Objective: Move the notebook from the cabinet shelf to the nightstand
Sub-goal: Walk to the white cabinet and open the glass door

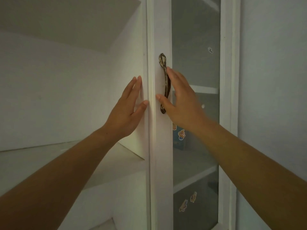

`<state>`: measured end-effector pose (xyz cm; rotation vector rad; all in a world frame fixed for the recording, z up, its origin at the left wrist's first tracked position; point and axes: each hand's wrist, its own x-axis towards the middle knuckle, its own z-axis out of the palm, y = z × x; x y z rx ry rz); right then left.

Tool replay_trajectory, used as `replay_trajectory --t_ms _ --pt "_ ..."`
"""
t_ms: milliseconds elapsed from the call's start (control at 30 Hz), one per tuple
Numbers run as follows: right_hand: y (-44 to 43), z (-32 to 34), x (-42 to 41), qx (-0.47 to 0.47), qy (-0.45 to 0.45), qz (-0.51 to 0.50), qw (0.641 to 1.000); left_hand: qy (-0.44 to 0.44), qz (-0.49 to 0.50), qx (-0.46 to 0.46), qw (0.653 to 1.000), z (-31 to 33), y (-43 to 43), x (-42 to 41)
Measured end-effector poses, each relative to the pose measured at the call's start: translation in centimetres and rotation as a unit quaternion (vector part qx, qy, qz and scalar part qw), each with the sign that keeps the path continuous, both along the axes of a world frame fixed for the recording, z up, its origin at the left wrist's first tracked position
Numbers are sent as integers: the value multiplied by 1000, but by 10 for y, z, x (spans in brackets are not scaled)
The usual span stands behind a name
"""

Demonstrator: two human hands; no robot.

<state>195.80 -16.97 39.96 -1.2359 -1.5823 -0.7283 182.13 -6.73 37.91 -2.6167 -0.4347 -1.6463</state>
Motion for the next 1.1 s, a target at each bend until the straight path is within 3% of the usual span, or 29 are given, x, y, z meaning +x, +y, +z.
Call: replay_trajectory --t_ms 233,767,1100 --pt "5 0 -7 60 32 -26 997 -12 -23 -3 1000 -4 8 3" --pt "7 -1 -25 83 154 -24 984 -17 -64 -21 998 -8 11 6" --pt "16 -1 -23 122 166 -13 978 -18 -53 -13 998 -9 13 10"
